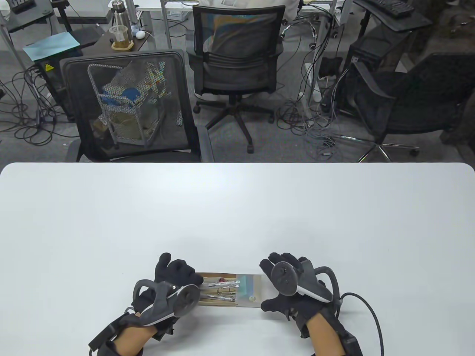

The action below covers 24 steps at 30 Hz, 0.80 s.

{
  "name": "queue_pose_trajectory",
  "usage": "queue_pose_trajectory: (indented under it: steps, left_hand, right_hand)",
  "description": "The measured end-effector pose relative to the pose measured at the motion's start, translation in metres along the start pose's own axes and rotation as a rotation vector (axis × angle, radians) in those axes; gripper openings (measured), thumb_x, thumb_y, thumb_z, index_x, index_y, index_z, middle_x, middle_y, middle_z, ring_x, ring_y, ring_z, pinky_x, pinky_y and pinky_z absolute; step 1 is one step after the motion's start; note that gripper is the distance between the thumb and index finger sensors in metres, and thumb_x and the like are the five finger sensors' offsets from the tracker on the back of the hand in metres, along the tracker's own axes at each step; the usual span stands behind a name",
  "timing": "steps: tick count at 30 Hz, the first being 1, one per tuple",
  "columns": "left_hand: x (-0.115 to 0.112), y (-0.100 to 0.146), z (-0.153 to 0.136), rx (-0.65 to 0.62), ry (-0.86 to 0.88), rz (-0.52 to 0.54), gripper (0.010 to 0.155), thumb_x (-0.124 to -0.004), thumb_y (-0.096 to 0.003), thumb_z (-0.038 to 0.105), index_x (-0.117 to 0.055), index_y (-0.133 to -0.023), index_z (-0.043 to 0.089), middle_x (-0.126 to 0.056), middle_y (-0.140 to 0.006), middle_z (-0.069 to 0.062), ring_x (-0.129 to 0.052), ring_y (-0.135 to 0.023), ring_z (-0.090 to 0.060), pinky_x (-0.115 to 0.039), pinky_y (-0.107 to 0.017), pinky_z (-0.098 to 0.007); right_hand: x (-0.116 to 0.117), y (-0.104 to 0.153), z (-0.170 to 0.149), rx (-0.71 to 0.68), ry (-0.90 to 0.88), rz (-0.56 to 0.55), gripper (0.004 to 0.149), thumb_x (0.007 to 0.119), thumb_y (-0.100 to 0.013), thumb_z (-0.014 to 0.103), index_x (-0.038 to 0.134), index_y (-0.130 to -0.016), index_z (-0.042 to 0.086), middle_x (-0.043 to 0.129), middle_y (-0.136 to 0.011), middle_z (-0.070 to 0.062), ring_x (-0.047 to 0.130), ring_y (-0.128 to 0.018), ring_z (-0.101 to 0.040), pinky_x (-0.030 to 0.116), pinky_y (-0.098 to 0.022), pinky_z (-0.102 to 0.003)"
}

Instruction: Pack snap-button pull-out pencil case

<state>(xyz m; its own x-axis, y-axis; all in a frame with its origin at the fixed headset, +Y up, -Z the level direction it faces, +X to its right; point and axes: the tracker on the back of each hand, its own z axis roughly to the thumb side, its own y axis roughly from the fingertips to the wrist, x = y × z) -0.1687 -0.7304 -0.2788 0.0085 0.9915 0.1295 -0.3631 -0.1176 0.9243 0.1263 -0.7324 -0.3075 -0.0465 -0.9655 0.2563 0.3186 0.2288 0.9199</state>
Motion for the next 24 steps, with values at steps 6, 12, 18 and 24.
queue_pose_trajectory:
  steps: [6,12,18,24]
  left_hand:
    - [0.0,0.001,-0.001,0.004,-0.004,-0.009,0.047,-0.086,-0.0343,0.043,-0.086,-0.08,0.034,-0.089,-0.086,0.011,-0.081,-0.097,-0.022,-0.041,-0.082,-0.064]
    - [0.001,0.001,-0.002,0.009,-0.002,-0.017,0.047,-0.086,-0.0343,0.042,-0.086,-0.08,0.034,-0.089,-0.087,0.011,-0.081,-0.097,-0.022,-0.041,-0.083,-0.064]
    - [0.004,0.0,-0.004,0.017,0.002,-0.02,0.047,-0.086,-0.0343,0.042,-0.086,-0.08,0.035,-0.089,-0.087,0.011,-0.08,-0.097,-0.022,-0.04,-0.083,-0.064]
    - [0.016,0.001,-0.01,0.04,-0.024,-0.015,0.046,-0.086,-0.0351,0.04,-0.086,-0.081,0.035,-0.088,-0.088,0.011,-0.078,-0.099,-0.022,-0.038,-0.084,-0.063]
  right_hand:
    - [0.018,-0.006,-0.011,0.043,0.062,0.062,0.098,0.092,-0.025,0.063,0.048,-0.107,0.035,0.049,-0.12,0.003,0.053,-0.109,-0.031,0.041,-0.076,-0.064]
    - [0.024,-0.007,-0.015,0.041,0.046,0.044,0.092,0.093,-0.028,0.058,0.05,-0.106,0.036,0.057,-0.116,0.005,0.063,-0.105,-0.029,0.049,-0.076,-0.062]
    - [0.027,-0.008,-0.018,0.035,0.025,0.028,0.093,0.094,-0.026,0.057,0.05,-0.106,0.037,0.058,-0.115,0.006,0.063,-0.104,-0.028,0.052,-0.075,-0.061]
    - [0.029,-0.008,-0.021,0.035,-0.001,0.029,0.094,0.094,-0.026,0.058,0.049,-0.106,0.038,0.057,-0.115,0.007,0.062,-0.104,-0.028,0.051,-0.076,-0.061]
